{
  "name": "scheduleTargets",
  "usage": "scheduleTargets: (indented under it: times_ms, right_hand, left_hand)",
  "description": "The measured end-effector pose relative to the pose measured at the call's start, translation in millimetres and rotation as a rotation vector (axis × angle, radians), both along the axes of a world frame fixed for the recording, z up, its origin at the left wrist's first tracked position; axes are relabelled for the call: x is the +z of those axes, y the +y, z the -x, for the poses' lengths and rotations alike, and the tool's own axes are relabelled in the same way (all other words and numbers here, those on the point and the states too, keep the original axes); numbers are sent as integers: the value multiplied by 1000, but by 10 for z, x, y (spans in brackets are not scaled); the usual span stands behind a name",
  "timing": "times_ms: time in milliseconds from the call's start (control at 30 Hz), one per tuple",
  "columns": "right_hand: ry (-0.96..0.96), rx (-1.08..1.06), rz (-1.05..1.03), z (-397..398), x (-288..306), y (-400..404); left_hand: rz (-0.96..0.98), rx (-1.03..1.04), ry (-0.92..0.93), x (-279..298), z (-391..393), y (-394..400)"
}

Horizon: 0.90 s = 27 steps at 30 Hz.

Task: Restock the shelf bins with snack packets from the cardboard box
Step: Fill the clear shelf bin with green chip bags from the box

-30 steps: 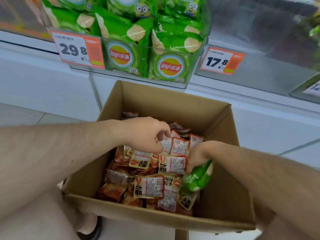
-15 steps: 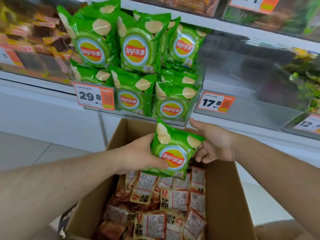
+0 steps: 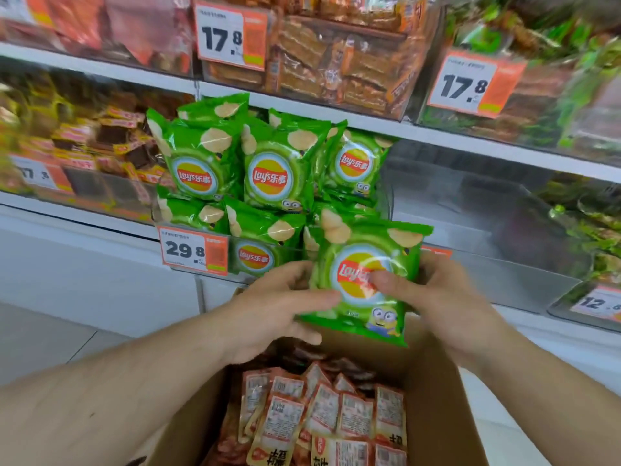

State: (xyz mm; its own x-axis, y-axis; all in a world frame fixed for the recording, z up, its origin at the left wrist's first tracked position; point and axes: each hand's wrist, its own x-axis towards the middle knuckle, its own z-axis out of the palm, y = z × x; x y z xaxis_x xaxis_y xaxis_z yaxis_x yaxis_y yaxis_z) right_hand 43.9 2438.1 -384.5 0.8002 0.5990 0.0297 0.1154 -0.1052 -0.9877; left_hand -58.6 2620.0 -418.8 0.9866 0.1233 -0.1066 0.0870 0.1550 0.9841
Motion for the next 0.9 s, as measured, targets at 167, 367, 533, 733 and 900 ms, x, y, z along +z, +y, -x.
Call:
scheduleTargets:
  times_ms: [167,367,533,733,900]
  right_hand:
    - [-157,-223,-28,-403,522,192]
    - [-165,-326,83,-711,774,566]
    - [-120,-247,85,-864,693,777]
    - [-227,-230,168,-984,592,884]
    - [-432,-336,438,-1079,537,936]
  left_hand:
    - [-97,262,-160,197,-76,192]
    - [-614,549,-310,83,-133,446]
    - [-1081,623,-401,2,-70,818]
    - [-1377,870,-439,-99,-81,1285]
    - [-1089,1020,-328,-139,-99,1357]
